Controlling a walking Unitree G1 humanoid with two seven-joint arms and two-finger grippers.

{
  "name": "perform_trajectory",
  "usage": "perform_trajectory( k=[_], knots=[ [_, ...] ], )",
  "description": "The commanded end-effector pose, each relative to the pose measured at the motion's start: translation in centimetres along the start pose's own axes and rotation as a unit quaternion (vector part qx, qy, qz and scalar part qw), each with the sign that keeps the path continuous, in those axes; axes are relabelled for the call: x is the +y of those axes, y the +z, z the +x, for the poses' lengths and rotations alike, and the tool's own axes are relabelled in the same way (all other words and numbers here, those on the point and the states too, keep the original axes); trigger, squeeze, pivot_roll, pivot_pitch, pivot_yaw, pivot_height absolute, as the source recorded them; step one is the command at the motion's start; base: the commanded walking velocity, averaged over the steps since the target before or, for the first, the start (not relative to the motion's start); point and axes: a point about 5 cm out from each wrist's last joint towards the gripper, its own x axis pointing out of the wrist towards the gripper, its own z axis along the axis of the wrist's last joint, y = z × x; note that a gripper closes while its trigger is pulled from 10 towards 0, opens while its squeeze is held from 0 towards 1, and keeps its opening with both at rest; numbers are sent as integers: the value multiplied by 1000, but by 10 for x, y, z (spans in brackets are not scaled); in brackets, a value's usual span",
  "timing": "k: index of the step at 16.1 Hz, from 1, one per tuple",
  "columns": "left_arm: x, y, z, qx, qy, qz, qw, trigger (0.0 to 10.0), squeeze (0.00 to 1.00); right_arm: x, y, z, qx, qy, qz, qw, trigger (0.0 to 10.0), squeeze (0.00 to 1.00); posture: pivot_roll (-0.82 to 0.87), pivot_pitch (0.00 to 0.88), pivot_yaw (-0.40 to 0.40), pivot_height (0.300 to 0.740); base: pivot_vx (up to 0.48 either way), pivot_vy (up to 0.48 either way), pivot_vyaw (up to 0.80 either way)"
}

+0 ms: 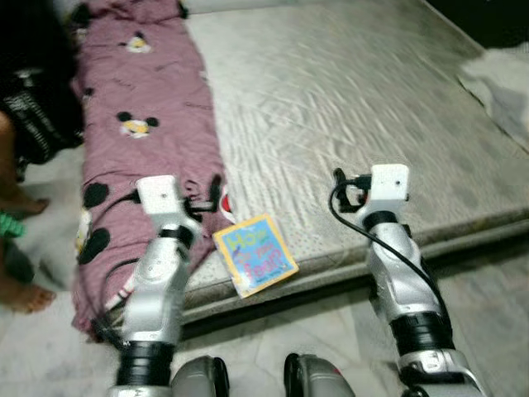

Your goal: Clean up the room

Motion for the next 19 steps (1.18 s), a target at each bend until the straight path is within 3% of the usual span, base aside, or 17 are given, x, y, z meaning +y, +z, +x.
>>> perform_trajectory(
  k=[1,10,12,19],
  knots=[
    [2,1,-2,-3,-1,3,1000,10000,0,-1,1,0,0,0,1,1000,10000,0,-52,161,-16,740,0,0,0],
    [3,2,-3,-3,-6,3,1000,10000,0,-1,1,0,-2,0,-2,1000,10000,0,-46,154,-13,740,275,0,0],
    [4,-2,-1,13,16,18,1000,10000,0,-3,-1,0,-1,-2,-4,1000,10000,0,-45,150,-11,740,0,0,0],
    [6,-2,-3,14,17,22,1000,10000,0,-6,-3,0,2,-7,-8,1000,10000,0,-42,155,-10,740,0,0,-114]
  ],
)
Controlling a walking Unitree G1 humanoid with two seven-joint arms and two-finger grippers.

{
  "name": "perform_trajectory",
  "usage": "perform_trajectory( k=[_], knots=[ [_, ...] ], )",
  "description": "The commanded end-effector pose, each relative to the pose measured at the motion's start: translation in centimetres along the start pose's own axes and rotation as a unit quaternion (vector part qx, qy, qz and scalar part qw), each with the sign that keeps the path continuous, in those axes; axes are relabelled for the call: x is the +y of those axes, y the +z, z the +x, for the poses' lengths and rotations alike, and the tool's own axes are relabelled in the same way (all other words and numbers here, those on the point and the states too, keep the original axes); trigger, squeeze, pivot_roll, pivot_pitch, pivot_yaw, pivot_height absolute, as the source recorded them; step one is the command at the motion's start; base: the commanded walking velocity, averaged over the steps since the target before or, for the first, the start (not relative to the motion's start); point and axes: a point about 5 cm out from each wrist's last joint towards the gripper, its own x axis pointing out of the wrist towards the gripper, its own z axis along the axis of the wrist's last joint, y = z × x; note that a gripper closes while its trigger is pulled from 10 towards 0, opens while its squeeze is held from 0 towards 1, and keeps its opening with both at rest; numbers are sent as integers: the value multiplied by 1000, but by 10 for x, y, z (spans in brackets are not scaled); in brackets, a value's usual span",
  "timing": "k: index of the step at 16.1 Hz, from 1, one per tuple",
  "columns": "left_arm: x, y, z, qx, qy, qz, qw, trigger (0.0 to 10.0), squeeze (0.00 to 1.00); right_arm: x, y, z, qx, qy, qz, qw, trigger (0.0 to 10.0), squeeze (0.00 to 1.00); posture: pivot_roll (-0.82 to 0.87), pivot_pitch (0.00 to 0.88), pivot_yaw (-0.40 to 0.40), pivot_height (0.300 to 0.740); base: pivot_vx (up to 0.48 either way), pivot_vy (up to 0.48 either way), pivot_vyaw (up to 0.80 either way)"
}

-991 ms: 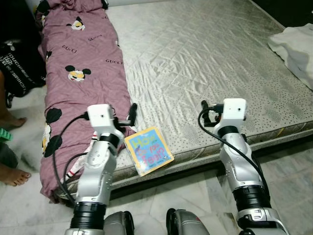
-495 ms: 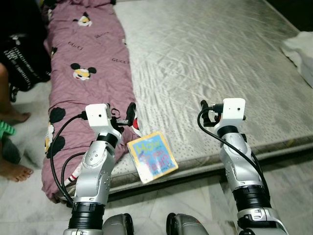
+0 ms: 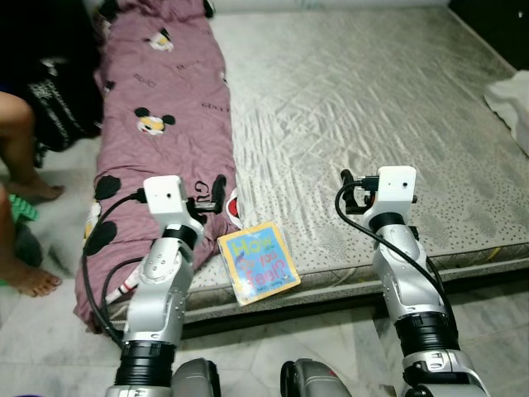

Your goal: Clean up the room

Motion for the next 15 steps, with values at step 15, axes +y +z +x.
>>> perform_trajectory(
  k=[15],
  knots=[
    [-3,1,-2,1,-8,-9,1000,10000,0,-3,-7,-3,10,-4,-3,1000,10000,0,-42,168,-8,740,0,-209,0]
  ],
)
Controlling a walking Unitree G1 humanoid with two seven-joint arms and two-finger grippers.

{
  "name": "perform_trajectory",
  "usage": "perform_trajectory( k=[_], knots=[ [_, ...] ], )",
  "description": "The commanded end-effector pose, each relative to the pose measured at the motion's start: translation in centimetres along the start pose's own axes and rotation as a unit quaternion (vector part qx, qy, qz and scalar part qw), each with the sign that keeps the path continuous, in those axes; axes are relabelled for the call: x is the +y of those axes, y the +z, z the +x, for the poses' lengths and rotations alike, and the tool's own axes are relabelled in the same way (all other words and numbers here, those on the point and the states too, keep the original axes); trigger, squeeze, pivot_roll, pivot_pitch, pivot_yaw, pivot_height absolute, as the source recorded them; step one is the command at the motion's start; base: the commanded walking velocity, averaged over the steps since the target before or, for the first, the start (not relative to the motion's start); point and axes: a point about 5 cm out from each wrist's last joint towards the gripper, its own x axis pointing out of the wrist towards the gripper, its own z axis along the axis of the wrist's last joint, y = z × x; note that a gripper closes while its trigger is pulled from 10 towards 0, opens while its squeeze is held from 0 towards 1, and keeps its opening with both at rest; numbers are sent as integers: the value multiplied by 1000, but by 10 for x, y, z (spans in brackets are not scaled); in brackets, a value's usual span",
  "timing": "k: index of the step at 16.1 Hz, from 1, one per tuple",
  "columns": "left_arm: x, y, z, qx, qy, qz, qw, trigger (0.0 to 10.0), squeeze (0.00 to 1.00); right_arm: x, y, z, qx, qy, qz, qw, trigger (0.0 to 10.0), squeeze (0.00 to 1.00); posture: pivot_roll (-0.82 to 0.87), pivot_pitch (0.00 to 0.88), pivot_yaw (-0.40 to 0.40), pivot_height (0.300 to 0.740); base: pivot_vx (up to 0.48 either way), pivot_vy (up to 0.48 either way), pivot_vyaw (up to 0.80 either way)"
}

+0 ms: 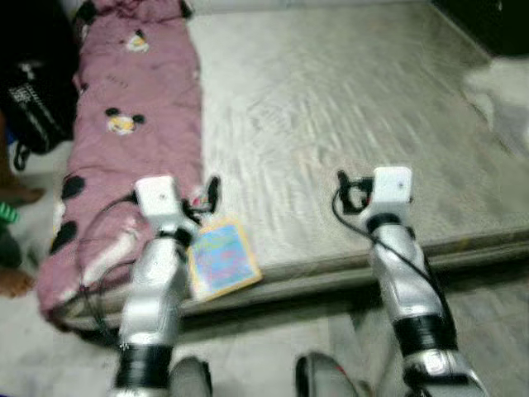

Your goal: Clean up the room

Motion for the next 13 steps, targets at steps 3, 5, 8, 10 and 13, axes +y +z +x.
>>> perform_trajectory(
  k=[3,5,8,10,13],
  knots=[
    [2,1,-1,0,-7,5,1000,10000,0,1,0,0,0,0,2,1000,10000,0,-43,169,-7,740,0,0,0],
    [1,2,-1,-2,-14,1,1000,10000,0,1,0,0,2,-1,2,1000,10000,0,-43,169,-7,740,0,0,0],
    [0,3,-2,-7,-21,-3,1000,10000,0,1,0,0,2,0,3,1000,10000,0,-46,168,-9,740,0,0,-594],
    [0,4,-2,-8,-22,-3,1000,10000,0,1,0,0,1,1,3,1000,10000,0,-45,167,-9,740,0,0,0],
    [-1,3,-2,-7,-30,-10,999,10000,0,2,0,1,1,2,1,1000,10000,0,-44,166,-10,740,269,0,0]
  ],
)
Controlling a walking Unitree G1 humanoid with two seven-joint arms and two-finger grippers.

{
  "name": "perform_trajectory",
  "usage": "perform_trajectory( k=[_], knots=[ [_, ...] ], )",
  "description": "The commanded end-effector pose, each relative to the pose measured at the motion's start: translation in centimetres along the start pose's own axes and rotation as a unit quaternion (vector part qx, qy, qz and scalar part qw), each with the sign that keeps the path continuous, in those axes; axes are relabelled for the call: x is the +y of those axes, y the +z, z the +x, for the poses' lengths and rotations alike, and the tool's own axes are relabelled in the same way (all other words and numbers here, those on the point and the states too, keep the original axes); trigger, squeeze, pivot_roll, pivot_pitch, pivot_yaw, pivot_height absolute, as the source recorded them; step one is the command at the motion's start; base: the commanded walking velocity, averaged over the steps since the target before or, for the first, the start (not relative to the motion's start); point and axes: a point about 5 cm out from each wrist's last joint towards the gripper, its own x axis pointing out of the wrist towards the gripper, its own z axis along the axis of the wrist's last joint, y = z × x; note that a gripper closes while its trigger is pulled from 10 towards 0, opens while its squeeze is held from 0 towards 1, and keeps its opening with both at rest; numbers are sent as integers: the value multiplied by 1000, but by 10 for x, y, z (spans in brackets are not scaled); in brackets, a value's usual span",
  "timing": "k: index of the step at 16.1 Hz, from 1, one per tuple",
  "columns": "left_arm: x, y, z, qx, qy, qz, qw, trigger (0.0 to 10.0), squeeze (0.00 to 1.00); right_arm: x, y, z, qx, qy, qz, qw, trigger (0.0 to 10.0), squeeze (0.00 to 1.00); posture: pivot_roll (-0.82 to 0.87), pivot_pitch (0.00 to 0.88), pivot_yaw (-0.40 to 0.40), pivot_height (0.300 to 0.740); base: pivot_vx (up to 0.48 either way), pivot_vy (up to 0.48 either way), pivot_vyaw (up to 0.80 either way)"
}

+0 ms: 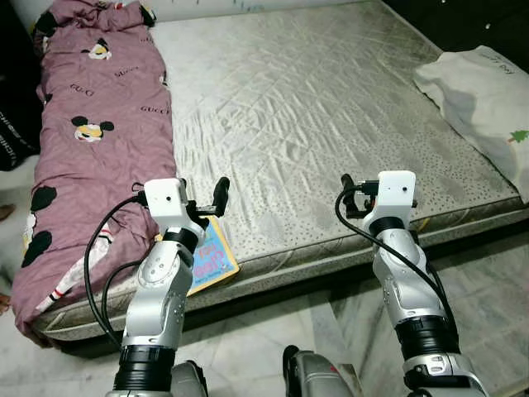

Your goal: Clean up the room

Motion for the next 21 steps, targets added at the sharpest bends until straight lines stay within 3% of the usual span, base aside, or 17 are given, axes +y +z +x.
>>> perform_trajectory(
  k=[1,11,21],
  knots=[
    [-3,3,-1,-6,-10,-2,1000,10000,0,-1,0,1,1,0,-4,1000,10000,0,-44,165,-10,740,281,0,0],
    [-2,1,0,1,-2,9,1000,10000,0,1,1,1,-4,10,-20,1000,10000,0,-42,155,-10,740,250,0,0],
    [-4,3,-1,-6,-17,0,1000,10000,0,3,0,0,-5,14,-14,1000,10000,0,-44,168,-8,740,173,0,463]
  ],
)
